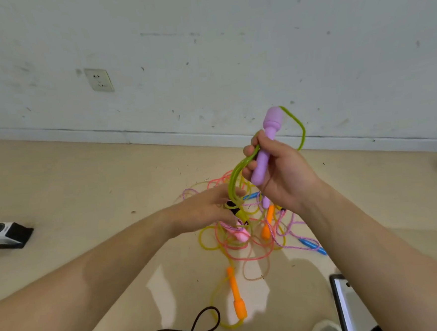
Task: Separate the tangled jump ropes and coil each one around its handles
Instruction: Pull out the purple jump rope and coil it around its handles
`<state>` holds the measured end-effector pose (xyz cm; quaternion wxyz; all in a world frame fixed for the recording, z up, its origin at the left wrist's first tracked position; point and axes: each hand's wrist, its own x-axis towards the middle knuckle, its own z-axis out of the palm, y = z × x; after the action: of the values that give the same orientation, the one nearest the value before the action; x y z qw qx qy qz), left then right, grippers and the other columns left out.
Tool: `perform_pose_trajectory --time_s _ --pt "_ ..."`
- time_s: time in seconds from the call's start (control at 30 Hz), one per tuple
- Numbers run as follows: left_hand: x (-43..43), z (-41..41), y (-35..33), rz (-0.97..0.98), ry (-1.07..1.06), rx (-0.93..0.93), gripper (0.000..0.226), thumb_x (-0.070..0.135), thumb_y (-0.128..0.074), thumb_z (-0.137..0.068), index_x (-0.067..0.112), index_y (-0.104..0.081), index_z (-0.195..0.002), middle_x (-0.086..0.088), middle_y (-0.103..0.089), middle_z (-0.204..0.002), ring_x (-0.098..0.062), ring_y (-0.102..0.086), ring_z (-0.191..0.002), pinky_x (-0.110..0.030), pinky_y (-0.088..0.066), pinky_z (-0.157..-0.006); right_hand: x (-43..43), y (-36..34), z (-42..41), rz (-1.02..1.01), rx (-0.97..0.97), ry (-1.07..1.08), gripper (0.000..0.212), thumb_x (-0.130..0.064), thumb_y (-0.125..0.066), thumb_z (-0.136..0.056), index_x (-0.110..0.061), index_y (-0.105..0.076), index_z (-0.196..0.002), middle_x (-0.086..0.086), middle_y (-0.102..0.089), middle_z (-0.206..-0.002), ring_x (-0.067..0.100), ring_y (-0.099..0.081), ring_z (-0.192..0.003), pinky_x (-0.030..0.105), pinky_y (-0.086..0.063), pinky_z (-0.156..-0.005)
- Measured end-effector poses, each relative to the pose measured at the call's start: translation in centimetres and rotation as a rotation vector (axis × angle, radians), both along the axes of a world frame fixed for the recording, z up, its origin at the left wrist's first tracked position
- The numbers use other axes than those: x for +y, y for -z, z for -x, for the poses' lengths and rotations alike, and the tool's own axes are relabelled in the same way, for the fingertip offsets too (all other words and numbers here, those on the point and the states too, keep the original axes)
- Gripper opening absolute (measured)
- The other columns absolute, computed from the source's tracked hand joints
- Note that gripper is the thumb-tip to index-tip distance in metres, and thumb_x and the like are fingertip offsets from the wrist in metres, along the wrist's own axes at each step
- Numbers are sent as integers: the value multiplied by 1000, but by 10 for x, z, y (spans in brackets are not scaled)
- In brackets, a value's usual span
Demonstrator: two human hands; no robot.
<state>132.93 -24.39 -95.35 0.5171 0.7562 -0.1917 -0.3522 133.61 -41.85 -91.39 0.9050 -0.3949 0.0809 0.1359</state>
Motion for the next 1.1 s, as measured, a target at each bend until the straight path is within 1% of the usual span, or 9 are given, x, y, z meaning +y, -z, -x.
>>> perform_pose_trajectory --time_s 0.1,0.23,0.3,0.5,0.6,0.73,0.83,0.97,1.1 --pt "-8 1 19 -76 -76 -123 36 16 -74 -84 20 -63 -119 -6 -69 -118 -18 -64 -115 -25 -53 -89 -4 -2 -2 -103 11 7 21 -24 -49 -100 -13 -52 -82 3 -56 -73 13 -49 -51 25 -51 -53" --pt "-7 -5 21 -57 -231 -202 13 22 -68 -83 21 -61 -94 -12 -70 -89 -18 -67 -82 -41 -52 -80 -21 -4 -7 -82 20 145 25 -26 -47 -103 -14 -52 -81 3 -59 -72 14 -53 -53 28 -56 -58" --pt "-1 -10 14 -56 -266 -212 16 14 -65 -92 23 -57 -102 -13 -69 -85 -25 -70 -78 -40 -54 -79 -32 -2 -9 -19 50 253 26 -26 -47 -104 -12 -53 -83 5 -61 -73 15 -56 -55 29 -58 -60" --pt "0 -12 -15 106 -403 -82 44 8 -58 -98 31 -42 -132 0 -69 -78 -32 -74 -70 -36 -57 -64 -52 24 -7 523 266 243 32 -27 -44 -106 3 -50 -114 25 -58 -75 25 -68 -68 32 -59 -50" --pt "0 -15 -27 206 -503 34 30 8 -58 -98 21 -50 -124 -1 -68 -78 -34 -73 -70 -41 -58 -69 -57 34 -5 867 320 175 33 -27 -39 -103 4 -51 -98 35 -62 -83 19 -63 -47 32 -57 -51" --pt "0 -19 -36 416 -621 238 10 7 -54 -100 16 -52 -103 -3 -64 -78 -33 -73 -74 -35 -61 -62 -56 32 -2 1285 272 -65 25 -23 -44 -97 -4 -53 -83 12 -57 -57 18 -37 -38 23 -35 -45" --pt "-1 -22 -37 546 -693 329 11 7 -52 -101 16 -53 -95 -3 -63 -77 -31 -74 -79 -35 -62 -64 -35 30 4 1093 180 -192 26 -30 -54 -98 -10 -54 -81 9 -60 -67 18 -42 -45 24 -38 -47" --pt "-2 -29 -38 738 -794 441 12 0 -45 -102 9 -52 -98 -8 -60 -83 -25 -74 -78 -35 -63 -71 -1 32 17 683 17 -354 27 -29 -46 -104 -7 -63 -106 11 -73 -103 20 -66 -83 31 -47 -72" --pt "5 -38 -38 811 -902 454 17 -9 -44 -99 6 -46 -105 -12 -58 -89 -28 -74 -81 -33 -62 -66 7 32 22 548 1 -460 29 -31 -45 -105 -10 -62 -95 9 -74 -90 23 -69 -79 34 -51 -76"
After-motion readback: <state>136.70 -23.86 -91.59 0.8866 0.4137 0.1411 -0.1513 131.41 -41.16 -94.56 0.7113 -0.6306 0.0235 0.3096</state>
